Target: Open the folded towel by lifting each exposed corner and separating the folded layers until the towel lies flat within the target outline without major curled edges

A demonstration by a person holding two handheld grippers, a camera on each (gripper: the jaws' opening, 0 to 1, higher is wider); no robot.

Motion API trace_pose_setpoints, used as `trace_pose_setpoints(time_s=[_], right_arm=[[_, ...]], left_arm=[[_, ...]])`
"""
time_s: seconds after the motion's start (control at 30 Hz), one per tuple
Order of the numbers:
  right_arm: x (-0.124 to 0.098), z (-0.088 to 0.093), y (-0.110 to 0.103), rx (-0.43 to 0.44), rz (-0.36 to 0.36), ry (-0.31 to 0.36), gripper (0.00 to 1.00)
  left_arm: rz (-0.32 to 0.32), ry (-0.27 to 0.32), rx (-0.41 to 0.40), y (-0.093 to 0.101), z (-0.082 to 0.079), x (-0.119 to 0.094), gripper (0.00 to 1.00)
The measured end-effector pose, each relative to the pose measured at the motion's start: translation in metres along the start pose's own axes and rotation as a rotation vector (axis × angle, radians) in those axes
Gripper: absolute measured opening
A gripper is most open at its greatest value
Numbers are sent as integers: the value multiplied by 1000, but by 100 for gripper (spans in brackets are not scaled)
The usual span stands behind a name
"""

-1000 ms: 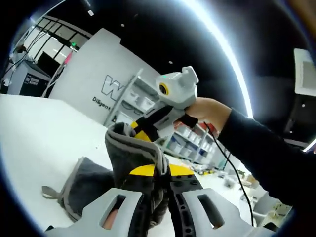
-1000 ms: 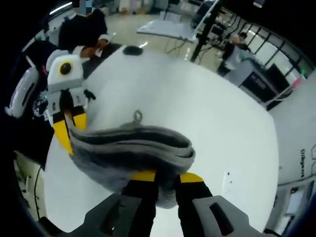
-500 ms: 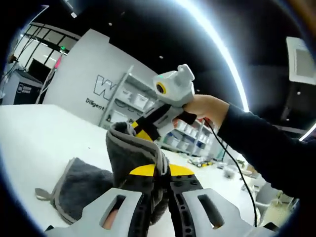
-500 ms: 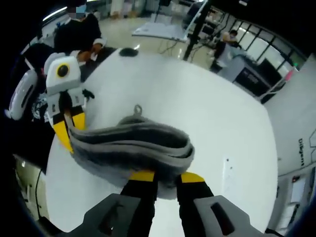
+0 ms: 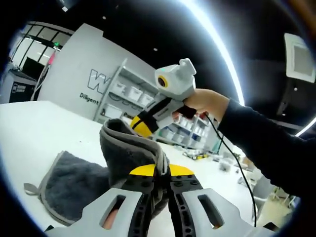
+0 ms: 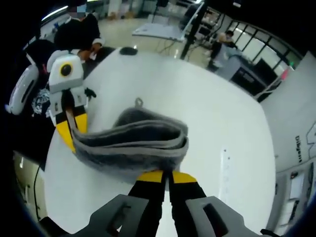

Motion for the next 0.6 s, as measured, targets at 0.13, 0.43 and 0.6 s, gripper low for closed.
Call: trace_pose_setpoints(time_s=[0.13, 0.43, 0.6], right_arm=[[-4, 10, 0, 17, 3, 3, 0], [-9, 32, 6, 48, 20, 19, 0], [-9, 45, 0, 74, 32, 45, 0]], left_arm=[[12, -11, 4, 5, 2, 5, 6], [14, -38, 51, 17, 5, 13, 6], [18, -54, 69, 22, 8, 16, 6]])
Point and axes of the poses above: the point that each gripper's makers call its tool centre point, and the gripper's own axes: x roughly forward along the fingers, y roughly to its right, z roughly out of its underside, the point moved 10 cm from there along -x, roughly backward along the fingers, and after that the axes turned 13 degrees about -y, right-handed, at the moved point
